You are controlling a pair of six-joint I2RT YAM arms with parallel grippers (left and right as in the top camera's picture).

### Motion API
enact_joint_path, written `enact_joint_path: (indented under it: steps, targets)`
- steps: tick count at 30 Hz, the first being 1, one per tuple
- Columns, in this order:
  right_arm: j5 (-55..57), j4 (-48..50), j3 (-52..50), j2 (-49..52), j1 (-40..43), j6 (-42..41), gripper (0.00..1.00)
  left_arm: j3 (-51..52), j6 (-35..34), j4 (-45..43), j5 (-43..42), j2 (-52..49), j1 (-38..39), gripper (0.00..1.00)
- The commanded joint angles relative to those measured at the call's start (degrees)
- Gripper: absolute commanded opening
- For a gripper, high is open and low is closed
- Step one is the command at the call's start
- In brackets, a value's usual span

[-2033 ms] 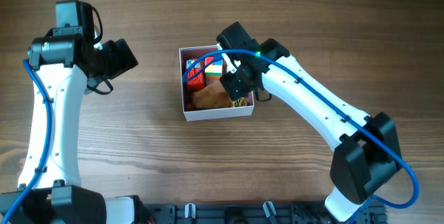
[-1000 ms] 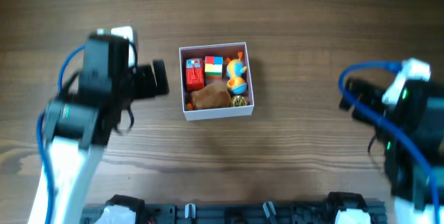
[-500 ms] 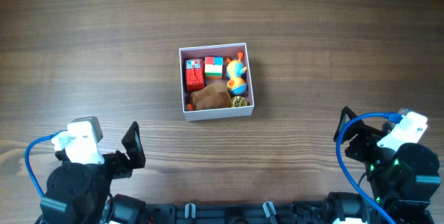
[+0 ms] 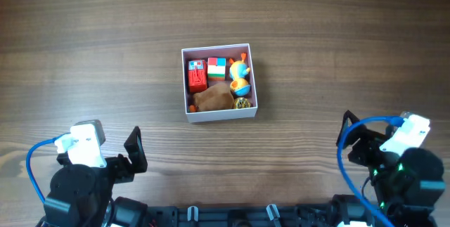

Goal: Pack container

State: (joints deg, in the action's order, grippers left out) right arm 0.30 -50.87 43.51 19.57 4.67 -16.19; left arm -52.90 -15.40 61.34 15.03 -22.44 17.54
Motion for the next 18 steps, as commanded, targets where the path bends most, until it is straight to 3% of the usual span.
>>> enact_joint_path:
  steps: [1, 4, 12, 14, 18]
  targets:
    - [-3.74, 3.93, -6.38, -10.29, 0.07, 5.81, 1.0, 0.42, -0.68, 0.0, 0.7, 0.28, 0.35, 1.0]
    - [-7.28, 13.53, -15.58, -18.95, 0.07, 5.7, 1.0, 0.42, -0.68, 0.0, 0.7, 0.28, 0.35, 1.0]
    - [-10.95, 56.41, -38.42, -18.4, -0.76, 10.32, 1.0, 0.42, -0.68, 0.0, 0.7, 0.28, 0.35, 1.0]
    - [-10.93, 60.63, -42.38, -19.45, -1.44, 13.0, 1.0, 0.42, -0.68, 0.0, 0.7, 0.28, 0.35, 1.0]
    - [-10.88, 55.87, -43.21, -19.41, -3.96, 20.83, 1.0, 0.42, -0.68, 0.0, 0.7, 0.28, 0.35, 1.0]
